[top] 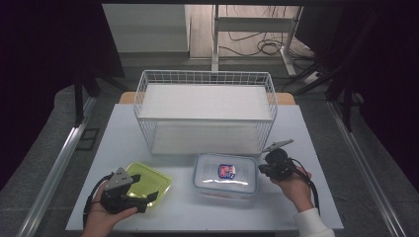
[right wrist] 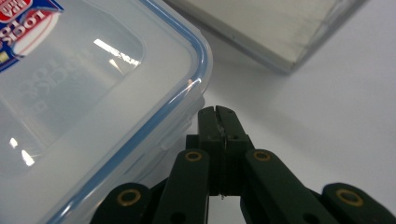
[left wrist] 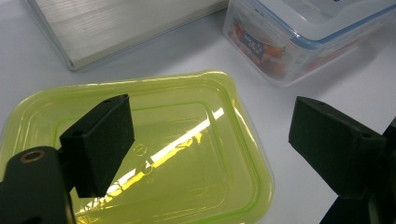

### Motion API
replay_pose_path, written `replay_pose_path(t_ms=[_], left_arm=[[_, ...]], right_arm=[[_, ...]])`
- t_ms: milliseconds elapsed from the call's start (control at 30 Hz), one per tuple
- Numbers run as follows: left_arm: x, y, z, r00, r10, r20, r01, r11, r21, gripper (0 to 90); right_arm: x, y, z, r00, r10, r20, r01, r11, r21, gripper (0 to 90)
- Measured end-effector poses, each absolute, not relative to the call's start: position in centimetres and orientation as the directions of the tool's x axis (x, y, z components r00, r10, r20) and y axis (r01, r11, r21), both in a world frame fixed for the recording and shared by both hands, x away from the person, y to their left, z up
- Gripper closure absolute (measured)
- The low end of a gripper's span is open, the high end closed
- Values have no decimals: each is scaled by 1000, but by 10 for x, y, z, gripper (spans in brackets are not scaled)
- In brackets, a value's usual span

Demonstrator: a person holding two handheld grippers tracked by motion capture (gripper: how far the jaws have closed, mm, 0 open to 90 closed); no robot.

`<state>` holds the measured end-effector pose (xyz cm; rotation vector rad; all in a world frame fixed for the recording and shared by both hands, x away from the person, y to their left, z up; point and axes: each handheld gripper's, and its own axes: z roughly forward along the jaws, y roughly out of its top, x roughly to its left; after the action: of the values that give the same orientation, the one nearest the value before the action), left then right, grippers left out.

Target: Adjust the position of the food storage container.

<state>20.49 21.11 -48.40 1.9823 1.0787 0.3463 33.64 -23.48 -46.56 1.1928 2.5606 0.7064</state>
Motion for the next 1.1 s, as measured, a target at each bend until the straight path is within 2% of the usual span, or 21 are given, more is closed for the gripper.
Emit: replay_pose_path(t_ms=[367,700,800,833,1000,1067,1100], left_arm=[[205,208,-483,583,797,-157,570,-263,779,139],[221,199,-468,539,804,-251,607,-165,777,147],[230,192,-465,535,803,-264,614,-156,773,155],[230,192,-465,535,803,-264,614,-156,773,158],[251,177,-460,516,802,-300,655,-143,742,171],[259,174,-461,508,794,-335,676,-126,726,171],[259,174,-461,508,794,-335,676,-126,726,171]], right_arm=[[345,-227,-460,-650,760,9,642,542,542,889],[316,-250,-451,-643,764,60,596,449,666,883],[310,-257,-449,-637,766,86,597,419,684,802],[310,-257,-449,-637,766,86,597,419,684,802],[304,-264,-451,-620,773,134,620,378,687,523],[305,-267,-450,-611,773,170,631,346,694,459],[305,-267,-450,-611,773,170,631,346,694,459]])
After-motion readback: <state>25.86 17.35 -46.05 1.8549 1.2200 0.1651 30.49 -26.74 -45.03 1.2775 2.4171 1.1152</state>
